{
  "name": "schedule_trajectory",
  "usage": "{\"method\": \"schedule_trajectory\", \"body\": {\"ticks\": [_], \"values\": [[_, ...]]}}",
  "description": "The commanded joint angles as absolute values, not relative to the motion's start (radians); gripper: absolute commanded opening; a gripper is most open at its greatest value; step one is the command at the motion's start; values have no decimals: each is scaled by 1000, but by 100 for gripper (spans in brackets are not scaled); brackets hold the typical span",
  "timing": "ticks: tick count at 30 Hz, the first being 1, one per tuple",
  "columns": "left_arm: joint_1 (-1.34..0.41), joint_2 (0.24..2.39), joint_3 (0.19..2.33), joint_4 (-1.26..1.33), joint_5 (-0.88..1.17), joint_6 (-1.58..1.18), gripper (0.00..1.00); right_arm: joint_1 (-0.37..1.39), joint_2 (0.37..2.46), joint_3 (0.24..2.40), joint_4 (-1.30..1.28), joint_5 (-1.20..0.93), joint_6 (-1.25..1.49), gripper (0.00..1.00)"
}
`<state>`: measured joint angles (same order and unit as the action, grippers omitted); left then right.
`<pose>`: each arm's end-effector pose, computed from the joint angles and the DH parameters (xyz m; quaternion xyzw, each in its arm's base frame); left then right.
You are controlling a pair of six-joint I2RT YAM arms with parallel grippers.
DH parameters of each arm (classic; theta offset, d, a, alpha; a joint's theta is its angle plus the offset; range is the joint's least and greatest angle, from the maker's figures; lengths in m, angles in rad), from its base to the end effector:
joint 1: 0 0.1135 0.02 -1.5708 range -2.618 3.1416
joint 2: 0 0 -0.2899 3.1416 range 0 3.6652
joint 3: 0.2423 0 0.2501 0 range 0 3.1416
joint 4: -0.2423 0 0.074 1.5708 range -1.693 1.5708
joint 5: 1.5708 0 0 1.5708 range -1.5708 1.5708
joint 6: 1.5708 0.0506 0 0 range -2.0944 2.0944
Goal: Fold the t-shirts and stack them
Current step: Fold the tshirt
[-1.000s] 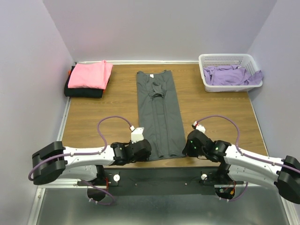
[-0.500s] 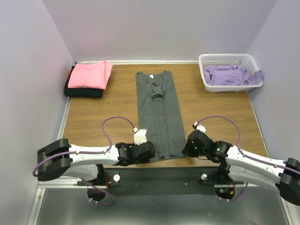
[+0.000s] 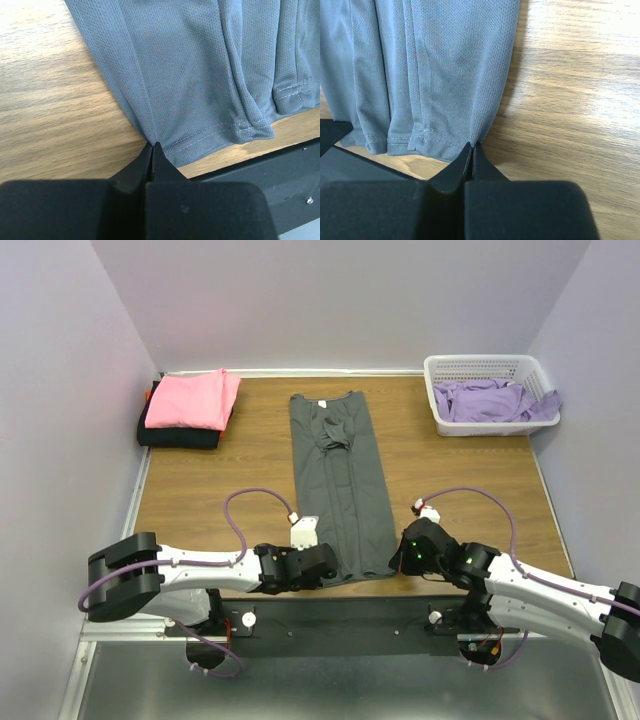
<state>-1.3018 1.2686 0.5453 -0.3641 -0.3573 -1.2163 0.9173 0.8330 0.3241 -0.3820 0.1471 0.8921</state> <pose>0.0734 -0.1995 0.1671 -0.0017 0.9564 -0.1713 0.2365 0.0936 0.1100 0.1657 0.0127 0.9405 0.2186 0.2600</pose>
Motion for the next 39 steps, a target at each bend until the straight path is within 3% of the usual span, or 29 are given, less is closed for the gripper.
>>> {"method": "schedule_trajectory", "body": {"ticks": [1, 8, 18, 28, 39], "values": [[-1313, 1278, 543, -374, -422, -1232, 0, 923, 827, 331, -364, 170, 882, 2], [-1312, 1319, 535, -207, -491, -1210, 0, 923, 853, 399, -365, 241, 847, 2], [-1302, 1243, 531, -199, -613, -1216, 0, 923, 905, 468, -353, 340, 831, 2], [-1279, 1157, 499, -175, -620, -1213, 0, 925, 966, 523, -313, 437, 822, 1], [-1181, 1071, 399, 41, -595, -1128, 0, 925, 1084, 592, -246, 528, 778, 1]]}}
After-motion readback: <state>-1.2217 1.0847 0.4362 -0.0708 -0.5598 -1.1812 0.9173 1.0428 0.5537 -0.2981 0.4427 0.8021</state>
